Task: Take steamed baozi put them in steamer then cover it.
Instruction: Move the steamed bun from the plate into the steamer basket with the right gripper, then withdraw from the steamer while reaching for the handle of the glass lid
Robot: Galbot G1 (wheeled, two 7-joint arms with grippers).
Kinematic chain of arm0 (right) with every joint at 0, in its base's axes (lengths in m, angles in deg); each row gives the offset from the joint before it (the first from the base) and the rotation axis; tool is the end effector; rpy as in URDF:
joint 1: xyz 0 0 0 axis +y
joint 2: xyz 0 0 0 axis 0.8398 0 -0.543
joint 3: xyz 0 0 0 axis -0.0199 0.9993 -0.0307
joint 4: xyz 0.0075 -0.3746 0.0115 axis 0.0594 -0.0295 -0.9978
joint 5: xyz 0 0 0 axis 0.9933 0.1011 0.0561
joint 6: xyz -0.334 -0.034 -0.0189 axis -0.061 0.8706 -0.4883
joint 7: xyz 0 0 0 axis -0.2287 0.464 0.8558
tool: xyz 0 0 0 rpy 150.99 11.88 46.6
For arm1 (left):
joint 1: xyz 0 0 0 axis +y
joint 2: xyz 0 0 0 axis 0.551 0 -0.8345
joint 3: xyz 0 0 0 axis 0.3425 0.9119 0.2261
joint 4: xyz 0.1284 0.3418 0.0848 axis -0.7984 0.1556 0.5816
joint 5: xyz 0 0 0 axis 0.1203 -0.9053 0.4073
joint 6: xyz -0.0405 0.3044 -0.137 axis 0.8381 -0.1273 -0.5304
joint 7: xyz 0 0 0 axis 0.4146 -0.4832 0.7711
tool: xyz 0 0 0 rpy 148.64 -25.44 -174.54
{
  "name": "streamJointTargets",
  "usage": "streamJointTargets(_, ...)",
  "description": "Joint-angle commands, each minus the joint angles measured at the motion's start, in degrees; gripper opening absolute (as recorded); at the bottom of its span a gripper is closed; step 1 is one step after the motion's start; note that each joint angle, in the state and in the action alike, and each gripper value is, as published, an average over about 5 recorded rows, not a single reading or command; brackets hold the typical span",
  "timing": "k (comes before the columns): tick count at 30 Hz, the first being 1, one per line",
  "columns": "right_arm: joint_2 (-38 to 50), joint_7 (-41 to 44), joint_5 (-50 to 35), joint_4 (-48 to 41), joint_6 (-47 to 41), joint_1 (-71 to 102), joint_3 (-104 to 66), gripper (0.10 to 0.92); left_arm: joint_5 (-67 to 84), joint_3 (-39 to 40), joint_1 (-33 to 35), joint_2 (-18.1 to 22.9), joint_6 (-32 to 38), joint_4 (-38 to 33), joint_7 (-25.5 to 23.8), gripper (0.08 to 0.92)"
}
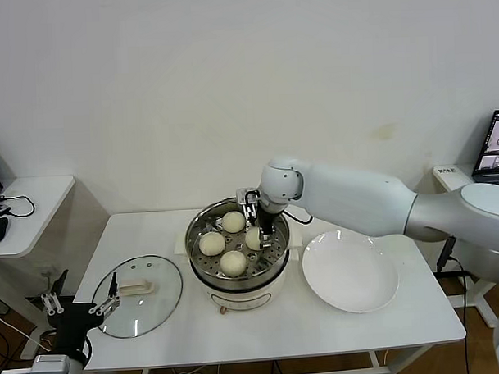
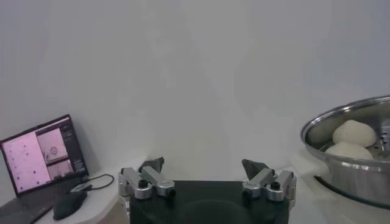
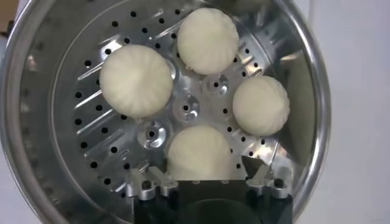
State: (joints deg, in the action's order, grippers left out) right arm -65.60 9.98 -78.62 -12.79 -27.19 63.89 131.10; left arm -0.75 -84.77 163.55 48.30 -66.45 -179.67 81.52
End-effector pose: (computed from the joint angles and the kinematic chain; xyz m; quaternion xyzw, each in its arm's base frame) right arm 0.5539 0.1155 -0.0930 0.5168 -0.5706 0.5562 0.3131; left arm 0.1041 0.1114 -0.2386 0.0756 -0.9789 -0.1821 0.0530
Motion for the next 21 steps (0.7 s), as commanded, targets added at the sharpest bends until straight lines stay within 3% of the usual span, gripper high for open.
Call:
streamJointTargets(1,7.23,-4.36,-4.65,7.82,0.48,-1.68,-4.92,0.822,0.27,-0.19,-0.24,-0.03,-0.04,0.06,-0.04,0.823)
streamJointTargets(7,16.9,-21.17,-11.3,17.34,3.78,6.08,-12.61,0.823,0.34,-0.1,-0.66,-0.08,0.07,0.57,0.05,0.823)
streamJointTargets(14,24.29,-39.02,-6.93,25.85,14.21,30.91,-32.52,0.823,0.24,-0.02,-0.89,-0.02,1.34,1.74,0.29,0.823)
streamJointTargets(21,19.82,-43.88,-0.63,26.1,29.76,61.73,-62.82,0.823,-0.65,1.2,-1.04,0.8,4.57,3.47,0.12,0.823)
